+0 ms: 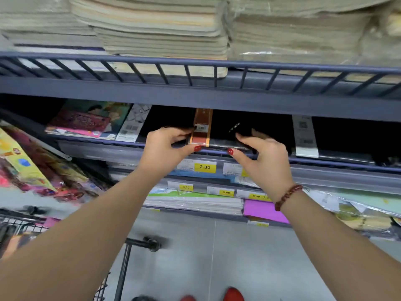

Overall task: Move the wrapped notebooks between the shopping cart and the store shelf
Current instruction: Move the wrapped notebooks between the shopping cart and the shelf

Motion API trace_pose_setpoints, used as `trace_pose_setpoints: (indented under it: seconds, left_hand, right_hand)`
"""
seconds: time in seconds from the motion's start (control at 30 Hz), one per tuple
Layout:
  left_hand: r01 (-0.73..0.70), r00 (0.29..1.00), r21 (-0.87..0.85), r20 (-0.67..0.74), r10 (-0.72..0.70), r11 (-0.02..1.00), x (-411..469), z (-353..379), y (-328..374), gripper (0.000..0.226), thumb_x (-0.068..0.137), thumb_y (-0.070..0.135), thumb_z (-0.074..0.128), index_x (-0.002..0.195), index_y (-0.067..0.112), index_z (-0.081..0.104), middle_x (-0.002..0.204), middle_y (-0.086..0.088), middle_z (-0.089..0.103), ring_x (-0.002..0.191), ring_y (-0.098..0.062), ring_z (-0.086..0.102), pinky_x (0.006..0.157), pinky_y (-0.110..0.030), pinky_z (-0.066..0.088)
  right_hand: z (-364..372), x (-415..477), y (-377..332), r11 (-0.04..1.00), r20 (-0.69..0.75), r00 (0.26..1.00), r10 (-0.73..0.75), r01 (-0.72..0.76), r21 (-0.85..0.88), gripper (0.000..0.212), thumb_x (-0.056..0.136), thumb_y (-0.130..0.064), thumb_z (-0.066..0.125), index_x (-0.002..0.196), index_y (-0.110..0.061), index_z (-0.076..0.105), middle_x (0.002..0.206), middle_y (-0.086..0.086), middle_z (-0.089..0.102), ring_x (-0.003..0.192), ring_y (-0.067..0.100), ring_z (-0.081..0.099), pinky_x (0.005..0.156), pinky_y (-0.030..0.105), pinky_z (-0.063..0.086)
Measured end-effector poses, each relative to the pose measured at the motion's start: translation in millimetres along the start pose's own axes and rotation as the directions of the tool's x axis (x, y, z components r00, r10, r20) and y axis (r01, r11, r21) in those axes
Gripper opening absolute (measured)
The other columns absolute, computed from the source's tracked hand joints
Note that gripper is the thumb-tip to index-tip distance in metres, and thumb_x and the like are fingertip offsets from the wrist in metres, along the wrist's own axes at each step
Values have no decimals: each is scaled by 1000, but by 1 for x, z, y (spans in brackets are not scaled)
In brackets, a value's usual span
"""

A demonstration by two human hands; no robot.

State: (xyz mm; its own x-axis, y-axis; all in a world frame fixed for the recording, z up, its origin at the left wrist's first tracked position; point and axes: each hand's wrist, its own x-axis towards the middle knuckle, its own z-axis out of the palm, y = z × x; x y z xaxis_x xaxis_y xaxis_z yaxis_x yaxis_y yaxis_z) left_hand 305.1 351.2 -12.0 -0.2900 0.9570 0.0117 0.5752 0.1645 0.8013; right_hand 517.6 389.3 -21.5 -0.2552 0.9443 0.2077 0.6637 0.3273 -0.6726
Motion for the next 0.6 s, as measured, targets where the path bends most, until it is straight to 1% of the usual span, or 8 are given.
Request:
trace_pose_setpoints:
  seconds: [0.03,0.13,0.23,0.27,0.33,0.4,0.5,0.6]
  left_hand:
    - [3,1000,11,-14,-3,1000,-1,1,0,43,74,16,79,115,8,68,113,-3,68,103,-10,64,99,-30,48]
    - [-17,999,110,-38,22,994,-8,3,7,41,78,16,76,117,9,66,114,-7,67,99,-10,63,96,-26,48]
    - [-54,998,245,49,44,968,-22,-7,18,43,85,16,69,127,11,59,124,-6,61,112,-17,60,95,-15,39]
    - [-65,996,288,83,43,956,-28,-13,20,44,87,18,67,129,13,57,128,-5,59,117,-18,57,97,-15,37]
    - [-85,991,376,128,38,923,-45,-31,23,44,89,24,64,132,17,54,134,-3,55,125,-19,50,102,-23,37]
    - [-99,986,481,164,22,871,-66,-54,25,46,91,29,60,134,18,51,138,-2,52,128,-21,47,102,-28,37]
    - [-129,975,632,220,-17,764,-99,-95,27,54,90,34,57,140,17,45,143,-6,48,131,-25,45,105,-32,36]
    - [-75,986,715,159,-57,695,-133,-140,32,56,89,38,54,140,17,45,139,-7,51,126,-27,47,102,-35,38]
  right_hand:
    - [0,0,1,1000,2,1000,-5,5,1,39,77,-27,75,114,-15,68,108,6,71,113,25,60,98,40,47]
    - [-2,1,0,1000,59,998,26,-27,8,41,80,-28,73,118,-17,66,115,8,68,121,22,55,103,38,43]
    - [-11,1,-6,998,169,983,68,-68,-5,45,84,-26,67,127,-21,58,124,10,62,126,22,48,106,34,39]
    - [-16,1,-9,997,220,973,69,-61,-40,48,85,-27,66,131,-23,54,126,11,60,127,23,46,105,33,40]
    - [-26,-2,-16,989,304,950,75,-33,-142,55,86,-33,63,137,-25,45,129,12,55,126,25,45,99,33,42]
    - [-36,-8,-26,974,325,944,60,16,-226,59,85,-39,62,139,-24,42,134,12,51,128,26,43,99,34,42]
    - [-45,-23,-51,953,362,931,-41,145,-266,62,82,-40,66,135,-16,48,136,11,51,125,29,45,104,36,37]
    - [-49,-36,-90,922,460,881,-107,261,-286,66,78,-43,68,134,-15,47,132,9,54,120,30,49,100,35,40]
